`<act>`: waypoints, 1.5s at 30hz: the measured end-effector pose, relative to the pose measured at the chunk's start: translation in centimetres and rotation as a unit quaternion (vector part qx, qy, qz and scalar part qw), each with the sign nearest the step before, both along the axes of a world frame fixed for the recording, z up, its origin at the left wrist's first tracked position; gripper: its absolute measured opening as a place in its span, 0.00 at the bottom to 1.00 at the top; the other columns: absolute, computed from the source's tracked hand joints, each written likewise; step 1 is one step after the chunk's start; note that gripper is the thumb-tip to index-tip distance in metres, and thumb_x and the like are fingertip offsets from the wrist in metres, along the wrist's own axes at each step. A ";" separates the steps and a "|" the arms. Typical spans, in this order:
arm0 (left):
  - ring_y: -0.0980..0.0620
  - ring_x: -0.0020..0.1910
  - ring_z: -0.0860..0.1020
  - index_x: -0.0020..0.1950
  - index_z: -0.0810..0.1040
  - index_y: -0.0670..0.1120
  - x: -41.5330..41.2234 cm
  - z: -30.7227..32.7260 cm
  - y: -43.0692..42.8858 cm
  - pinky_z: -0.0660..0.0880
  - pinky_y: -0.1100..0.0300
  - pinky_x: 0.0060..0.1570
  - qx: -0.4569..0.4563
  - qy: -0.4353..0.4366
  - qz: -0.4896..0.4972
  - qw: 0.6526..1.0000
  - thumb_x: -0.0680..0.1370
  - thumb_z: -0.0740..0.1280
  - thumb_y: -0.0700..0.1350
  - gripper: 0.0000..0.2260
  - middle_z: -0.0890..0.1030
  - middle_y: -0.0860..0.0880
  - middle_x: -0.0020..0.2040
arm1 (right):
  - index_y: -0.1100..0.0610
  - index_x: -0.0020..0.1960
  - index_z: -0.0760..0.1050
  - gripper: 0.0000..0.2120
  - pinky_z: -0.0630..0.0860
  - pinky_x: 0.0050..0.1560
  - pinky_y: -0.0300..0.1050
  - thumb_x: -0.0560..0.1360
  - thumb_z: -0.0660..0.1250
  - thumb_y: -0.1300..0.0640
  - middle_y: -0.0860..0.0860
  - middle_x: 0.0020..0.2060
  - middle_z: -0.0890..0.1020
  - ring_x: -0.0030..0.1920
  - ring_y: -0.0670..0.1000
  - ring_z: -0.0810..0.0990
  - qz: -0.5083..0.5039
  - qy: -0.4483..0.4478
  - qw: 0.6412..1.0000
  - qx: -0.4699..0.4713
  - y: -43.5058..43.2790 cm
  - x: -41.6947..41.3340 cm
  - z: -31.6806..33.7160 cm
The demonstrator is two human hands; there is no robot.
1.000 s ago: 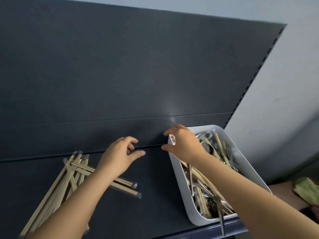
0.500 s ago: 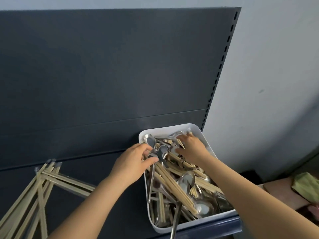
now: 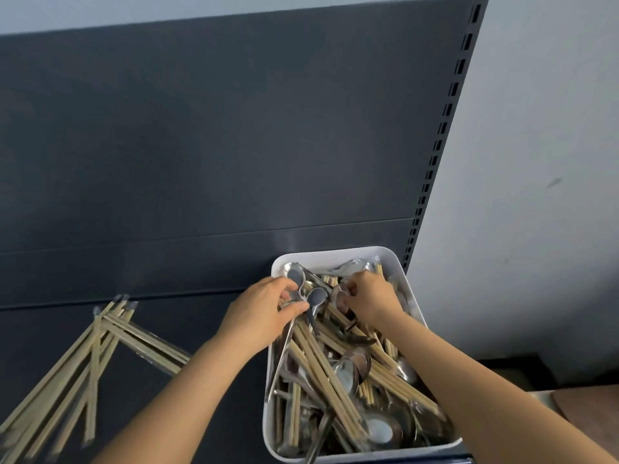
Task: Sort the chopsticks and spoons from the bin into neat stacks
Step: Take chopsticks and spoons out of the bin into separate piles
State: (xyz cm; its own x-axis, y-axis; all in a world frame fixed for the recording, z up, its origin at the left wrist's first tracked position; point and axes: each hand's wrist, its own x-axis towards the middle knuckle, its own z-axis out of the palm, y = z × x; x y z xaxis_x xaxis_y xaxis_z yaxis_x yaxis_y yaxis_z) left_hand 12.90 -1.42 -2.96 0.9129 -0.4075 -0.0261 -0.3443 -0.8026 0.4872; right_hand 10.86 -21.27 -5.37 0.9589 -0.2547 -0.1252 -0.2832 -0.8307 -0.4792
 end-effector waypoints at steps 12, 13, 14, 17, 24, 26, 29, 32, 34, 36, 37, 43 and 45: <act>0.45 0.52 0.76 0.57 0.76 0.47 2.1 -1.3 -6.6 0.72 0.56 0.41 0.225 0.016 -0.035 0.974 0.73 0.70 0.56 0.18 0.75 0.47 0.55 | 0.61 0.38 0.79 0.08 0.76 0.38 0.48 0.74 0.67 0.58 0.55 0.35 0.80 0.36 0.56 0.77 -0.112 -0.150 0.977 0.099 -2.6 -2.2 2.8; 0.45 0.52 0.77 0.57 0.75 0.47 2.2 -1.6 -6.9 0.71 0.56 0.41 0.231 0.022 -0.031 0.972 0.72 0.71 0.54 0.18 0.75 0.47 0.55 | 0.61 0.39 0.79 0.07 0.76 0.39 0.49 0.73 0.67 0.59 0.56 0.36 0.80 0.38 0.56 0.77 -0.117 -0.162 0.975 0.098 -2.8 -2.5 3.2; 0.45 0.51 0.77 0.58 0.75 0.47 2.4 -1.8 -7.1 0.71 0.56 0.41 0.231 0.027 -0.026 0.972 0.73 0.71 0.52 0.17 0.76 0.47 0.55 | 0.61 0.40 0.80 0.06 0.76 0.41 0.50 0.73 0.67 0.60 0.56 0.38 0.81 0.39 0.57 0.77 -0.123 -0.176 0.972 0.098 -3.0 -2.8 3.7; 0.44 0.51 0.78 0.59 0.75 0.46 2.7 -2.3 -7.2 0.73 0.56 0.42 0.213 0.016 0.004 0.977 0.75 0.69 0.45 0.13 0.77 0.46 0.56 | 0.61 0.43 0.80 0.05 0.77 0.45 0.52 0.73 0.67 0.60 0.56 0.40 0.81 0.41 0.57 0.78 -0.146 -0.207 0.962 0.102 -3.6 -3.3 4.8; 0.44 0.43 0.78 0.49 0.77 0.44 3.0 -1.2 -6.2 0.70 0.58 0.38 0.087 -0.032 0.025 0.995 0.74 0.63 0.37 0.07 0.80 0.44 0.46 | 0.59 0.41 0.79 0.04 0.79 0.42 0.55 0.73 0.66 0.62 0.54 0.36 0.81 0.38 0.56 0.80 -0.165 -0.246 0.949 0.107 -4.0 -3.4 5.8; 0.45 0.40 0.78 0.40 0.76 0.43 3.1 -0.2 -6.0 0.73 0.57 0.36 0.028 -0.040 0.037 0.998 0.73 0.65 0.37 0.03 0.80 0.45 0.40 | 0.59 0.41 0.79 0.04 0.79 0.43 0.54 0.72 0.66 0.64 0.54 0.36 0.81 0.38 0.56 0.80 -0.165 -0.258 0.947 0.095 -3.9 -3.3 6.3; 0.47 0.40 0.80 0.43 0.80 0.44 3.3 1.3 -5.4 0.79 0.54 0.41 -0.083 -0.039 0.073 0.993 0.72 0.67 0.36 0.04 0.82 0.48 0.40 | 0.61 0.40 0.79 0.04 0.76 0.38 0.44 0.71 0.66 0.65 0.54 0.35 0.80 0.37 0.54 0.78 -0.156 -0.283 0.943 0.079 -3.7 -3.2 7.6; 0.54 0.41 0.80 0.44 0.80 0.45 3.3 2.9 -4.5 0.78 0.58 0.42 -0.185 -0.043 0.097 0.977 0.73 0.70 0.38 0.03 0.81 0.52 0.41 | 0.59 0.42 0.80 0.04 0.76 0.40 0.42 0.72 0.67 0.65 0.51 0.36 0.80 0.38 0.51 0.78 -0.133 -0.307 0.938 0.090 -3.2 -3.2 8.7; 0.57 0.41 0.81 0.43 0.80 0.45 3.1 4.0 -3.7 0.78 0.61 0.40 -0.261 -0.046 0.119 0.957 0.73 0.71 0.38 0.02 0.81 0.54 0.40 | 0.58 0.43 0.80 0.03 0.78 0.44 0.47 0.72 0.68 0.64 0.50 0.37 0.80 0.39 0.51 0.78 -0.115 -0.319 0.936 0.096 -2.8 -3.0 9.2; 0.57 0.40 0.81 0.43 0.80 0.43 2.9 4.9 -2.6 0.79 0.63 0.39 -0.339 -0.042 0.148 0.928 0.72 0.71 0.37 0.03 0.82 0.53 0.38 | 0.58 0.43 0.80 0.03 0.78 0.44 0.47 0.73 0.69 0.63 0.50 0.37 0.81 0.39 0.50 0.79 -0.098 -0.327 0.934 0.101 -2.1 -2.7 9.6; 0.56 0.40 0.82 0.43 0.80 0.43 2.9 5.2 -2.0 0.80 0.62 0.39 -0.372 -0.037 0.161 0.914 0.71 0.71 0.36 0.03 0.83 0.53 0.38 | 0.57 0.44 0.81 0.03 0.78 0.44 0.46 0.73 0.69 0.63 0.50 0.37 0.81 0.39 0.50 0.79 -0.091 -0.333 0.932 0.106 -1.8 -2.5 9.9; 0.49 0.44 0.83 0.43 0.81 0.46 2.2 5.8 2.4 0.80 0.59 0.40 -0.496 -0.004 0.218 0.841 0.72 0.70 0.34 0.07 0.85 0.48 0.42 | 0.54 0.45 0.80 0.04 0.71 0.39 0.30 0.74 0.69 0.61 0.48 0.39 0.80 0.39 0.43 0.78 -0.068 -0.364 0.918 0.142 1.5 -1.5 11.8; 0.49 0.43 0.83 0.43 0.81 0.45 2.0 6.0 4.5 0.80 0.58 0.41 -0.503 -0.017 0.232 0.832 0.72 0.70 0.34 0.07 0.85 0.48 0.42 | 0.54 0.46 0.80 0.03 0.71 0.40 0.29 0.74 0.69 0.61 0.47 0.39 0.80 0.39 0.42 0.78 -0.045 -0.364 0.920 0.142 3.3 -1.0 12.2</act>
State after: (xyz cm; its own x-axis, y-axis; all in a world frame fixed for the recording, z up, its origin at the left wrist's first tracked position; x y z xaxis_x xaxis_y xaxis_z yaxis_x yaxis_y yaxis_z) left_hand 14.94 3.06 3.00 0.9712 0.1894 0.1443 -0.1383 -0.0448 0.9894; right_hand 9.87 -18.01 6.86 0.7923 -0.3924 0.4672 0.1372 -0.6316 -0.7631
